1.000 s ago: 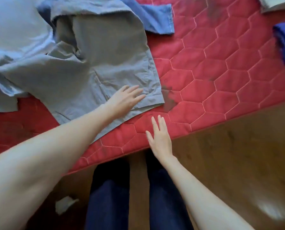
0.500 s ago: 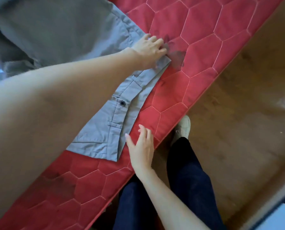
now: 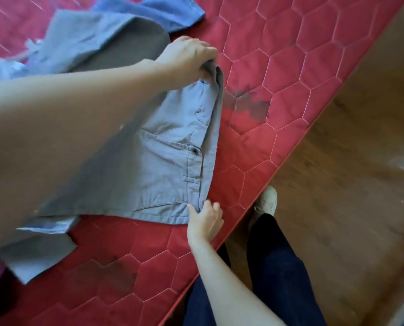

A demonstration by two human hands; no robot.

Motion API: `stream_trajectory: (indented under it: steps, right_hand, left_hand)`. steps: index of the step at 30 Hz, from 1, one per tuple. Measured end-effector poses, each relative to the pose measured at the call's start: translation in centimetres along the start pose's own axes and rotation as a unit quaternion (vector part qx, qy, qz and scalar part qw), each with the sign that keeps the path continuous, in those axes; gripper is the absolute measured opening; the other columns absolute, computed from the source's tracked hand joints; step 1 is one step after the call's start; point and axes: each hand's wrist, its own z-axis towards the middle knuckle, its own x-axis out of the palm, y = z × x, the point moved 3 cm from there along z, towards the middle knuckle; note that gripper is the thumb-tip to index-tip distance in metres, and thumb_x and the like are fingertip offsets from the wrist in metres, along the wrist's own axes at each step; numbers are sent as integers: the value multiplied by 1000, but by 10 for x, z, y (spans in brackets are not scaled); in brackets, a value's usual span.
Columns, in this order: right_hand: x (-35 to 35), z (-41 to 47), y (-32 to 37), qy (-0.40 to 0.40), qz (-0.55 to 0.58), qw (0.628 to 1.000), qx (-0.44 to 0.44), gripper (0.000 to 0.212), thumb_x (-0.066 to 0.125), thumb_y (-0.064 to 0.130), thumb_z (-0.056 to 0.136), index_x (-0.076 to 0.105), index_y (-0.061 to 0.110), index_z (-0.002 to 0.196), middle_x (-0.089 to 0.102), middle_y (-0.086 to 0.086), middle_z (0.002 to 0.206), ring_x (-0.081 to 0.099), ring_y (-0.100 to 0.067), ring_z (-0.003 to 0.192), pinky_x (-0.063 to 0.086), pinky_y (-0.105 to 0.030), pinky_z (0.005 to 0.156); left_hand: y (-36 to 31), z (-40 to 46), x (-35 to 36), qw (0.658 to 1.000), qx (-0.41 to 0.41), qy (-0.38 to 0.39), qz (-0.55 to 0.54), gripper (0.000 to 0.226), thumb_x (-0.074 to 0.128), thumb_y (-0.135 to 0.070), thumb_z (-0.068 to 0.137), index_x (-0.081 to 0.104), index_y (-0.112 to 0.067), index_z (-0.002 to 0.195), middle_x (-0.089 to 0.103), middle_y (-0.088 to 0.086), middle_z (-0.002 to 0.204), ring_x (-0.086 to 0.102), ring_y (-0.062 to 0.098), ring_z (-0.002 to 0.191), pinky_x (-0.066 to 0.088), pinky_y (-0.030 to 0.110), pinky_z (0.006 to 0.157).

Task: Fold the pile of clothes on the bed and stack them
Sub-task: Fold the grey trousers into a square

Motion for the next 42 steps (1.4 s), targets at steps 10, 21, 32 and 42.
stream_trajectory:
  steps: [10,21,32,42]
  right_hand:
    - [-233,31,118,-64,16,979,-192,6,63,26,85,58,25,87,63,1,72,63,-30,77,31,-30,56]
    - [-504,-64,350,-118,197,858,-459,27,81,15,71,61,28,83,62,18,70,58,1,65,40,-6,57]
    - [-717,-229,491,-179,284,649,-683,21,63,35,91,51,20,85,56,6,74,50,-1,66,37,-19,60]
    - [-642,-124,416,-43,145,804,-575,20,75,16,82,69,1,95,71,-15,93,60,-22,81,35,-22,67]
  left_hand:
    - [43,-119,-215,953,-193,-228,-53,20,68,-19,84,54,-5,85,50,5,82,48,26,78,34,36,65]
    - [-6,-256,-443,791,-332,-500,-120,18,62,-15,89,49,-6,80,49,5,72,41,22,69,34,32,62]
    - [-152,-369,-620,660,-293,-692,-9,23,63,-20,92,51,-34,78,56,-14,73,55,-10,68,38,18,62]
    - [-233,-283,-411,542,-564,-586,-213,23,63,-20,92,62,1,100,67,21,102,60,37,102,35,33,73]
